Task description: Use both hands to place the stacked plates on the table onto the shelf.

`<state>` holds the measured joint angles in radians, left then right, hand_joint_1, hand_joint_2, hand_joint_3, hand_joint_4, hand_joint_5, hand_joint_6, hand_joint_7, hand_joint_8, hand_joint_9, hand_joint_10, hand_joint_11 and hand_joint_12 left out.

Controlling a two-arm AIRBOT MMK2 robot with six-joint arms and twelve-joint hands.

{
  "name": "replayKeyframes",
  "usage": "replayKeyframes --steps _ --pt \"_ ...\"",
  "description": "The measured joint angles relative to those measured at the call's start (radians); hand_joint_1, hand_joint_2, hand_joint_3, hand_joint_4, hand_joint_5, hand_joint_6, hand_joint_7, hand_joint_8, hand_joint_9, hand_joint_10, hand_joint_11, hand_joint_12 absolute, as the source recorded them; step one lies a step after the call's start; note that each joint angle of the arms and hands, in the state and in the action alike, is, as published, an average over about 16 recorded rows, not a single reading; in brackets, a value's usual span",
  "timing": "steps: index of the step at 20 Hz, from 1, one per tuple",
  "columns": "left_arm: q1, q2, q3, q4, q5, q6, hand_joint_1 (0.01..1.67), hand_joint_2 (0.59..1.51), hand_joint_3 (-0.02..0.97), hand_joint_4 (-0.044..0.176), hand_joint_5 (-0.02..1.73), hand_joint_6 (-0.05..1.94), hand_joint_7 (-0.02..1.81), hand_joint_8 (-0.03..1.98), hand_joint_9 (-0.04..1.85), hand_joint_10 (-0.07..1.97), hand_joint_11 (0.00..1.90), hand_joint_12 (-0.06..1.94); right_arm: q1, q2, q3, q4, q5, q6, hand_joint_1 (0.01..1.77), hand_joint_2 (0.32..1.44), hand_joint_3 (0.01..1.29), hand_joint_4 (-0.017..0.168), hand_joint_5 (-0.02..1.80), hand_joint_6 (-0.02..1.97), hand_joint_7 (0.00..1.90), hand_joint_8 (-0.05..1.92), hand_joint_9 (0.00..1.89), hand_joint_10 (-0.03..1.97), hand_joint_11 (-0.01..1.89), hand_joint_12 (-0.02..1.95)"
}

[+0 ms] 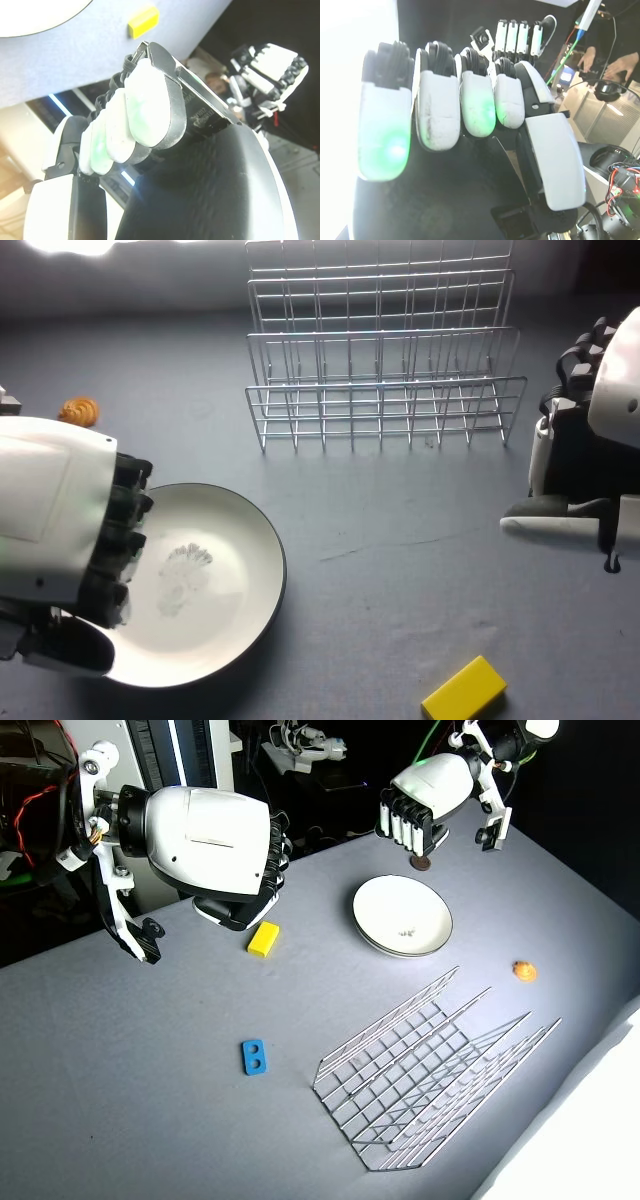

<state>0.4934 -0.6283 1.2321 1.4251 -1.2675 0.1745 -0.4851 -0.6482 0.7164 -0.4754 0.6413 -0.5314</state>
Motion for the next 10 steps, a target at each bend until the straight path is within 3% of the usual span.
replayKeyframes --steps 4,8,10 --pt "-0.001 -0.002 0.005 -0.004 0.001 0.0 0.14 1.093 0.035 0.021 0.46 0.5 0.46 0.51 0.49 0.51 0.52 0.5 -0.002 -0.001 0.0 -0.001 0.001 0.0 0.17 1.05 0.05 0.027 0.56 0.65 0.62 0.61 0.65 0.62 0.74 0.56" --pt "-0.003 -0.004 0.012 -0.012 0.004 0.001 0.11 1.087 0.032 0.014 0.34 0.37 0.35 0.38 0.37 0.38 0.39 0.37 -0.005 -0.001 0.0 -0.006 0.001 0.001 0.36 1.02 0.04 0.019 0.42 0.49 0.46 0.46 0.49 0.46 0.55 0.41" --pt "-0.003 -0.006 0.015 -0.016 0.006 0.002 0.05 1.069 0.032 -0.002 0.19 0.18 0.18 0.18 0.2 0.19 0.23 0.18 -0.006 -0.002 0.0 -0.012 0.002 0.001 0.46 0.98 0.04 0.004 0.26 0.29 0.3 0.27 0.31 0.27 0.36 0.22"
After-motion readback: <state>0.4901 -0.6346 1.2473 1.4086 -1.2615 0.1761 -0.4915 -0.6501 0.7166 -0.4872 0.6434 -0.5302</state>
